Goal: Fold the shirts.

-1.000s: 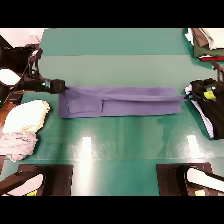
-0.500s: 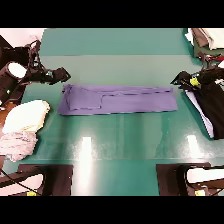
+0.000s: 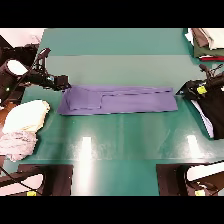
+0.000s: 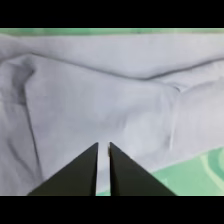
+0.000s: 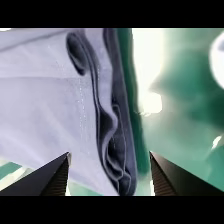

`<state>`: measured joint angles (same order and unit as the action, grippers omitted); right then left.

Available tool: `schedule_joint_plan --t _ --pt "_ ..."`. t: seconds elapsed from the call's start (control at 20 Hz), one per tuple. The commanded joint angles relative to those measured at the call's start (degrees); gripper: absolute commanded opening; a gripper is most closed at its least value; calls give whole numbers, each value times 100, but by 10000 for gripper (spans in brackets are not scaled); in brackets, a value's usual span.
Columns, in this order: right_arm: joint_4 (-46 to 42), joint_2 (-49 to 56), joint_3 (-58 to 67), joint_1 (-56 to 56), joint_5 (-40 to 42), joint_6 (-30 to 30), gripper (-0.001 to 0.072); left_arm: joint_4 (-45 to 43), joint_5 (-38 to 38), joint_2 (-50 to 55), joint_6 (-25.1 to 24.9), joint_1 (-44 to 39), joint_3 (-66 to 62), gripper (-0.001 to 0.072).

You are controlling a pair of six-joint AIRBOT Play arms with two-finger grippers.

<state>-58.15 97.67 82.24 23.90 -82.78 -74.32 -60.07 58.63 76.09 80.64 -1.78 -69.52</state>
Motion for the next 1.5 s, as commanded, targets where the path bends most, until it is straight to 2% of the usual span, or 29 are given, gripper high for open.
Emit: schedule_joint_plan --t 0.0,0.2,0.3,0.35,0.4,0.45,0.5,0.7,1.0,1.2,1.45 --pt "334 417 9 -44 -87 155 554 50 210 4 -26 4 -7 102" --pt "619 763 9 -299 -81 170 552 52 203 4 -24 4 -7 102" --pt "610 761 9 -448 -15 299 423 52 203 4 -24 4 -7 102" --pt "610 732 9 -505 48 319 310 66 205 9 -4 0 -7 101" --pt "614 682 9 -555 57 417 166 136 221 9 -7 -9 -7 99" --pt "616 612 9 -566 44 529 55 210 199 9 -28 -52 -7 22" --pt "625 511 9 -588 39 592 15 229 125 9 -26 -166 -7 21" --pt "684 -177 20 -649 28 603 11 284 -382 160 -26 -870 -131 20" --pt "1989 -1189 157 -1051 118 555 10 664 -352 1722 -57 -1867 -1384 20" --pt "2022 -1187 1180 -1814 74 155 10 791 -354 2796 -61 -2424 -2203 20" --pt "1899 -968 2315 -2736 -15 -210 10 1279 -376 3550 -57 -2538 -2614 20"
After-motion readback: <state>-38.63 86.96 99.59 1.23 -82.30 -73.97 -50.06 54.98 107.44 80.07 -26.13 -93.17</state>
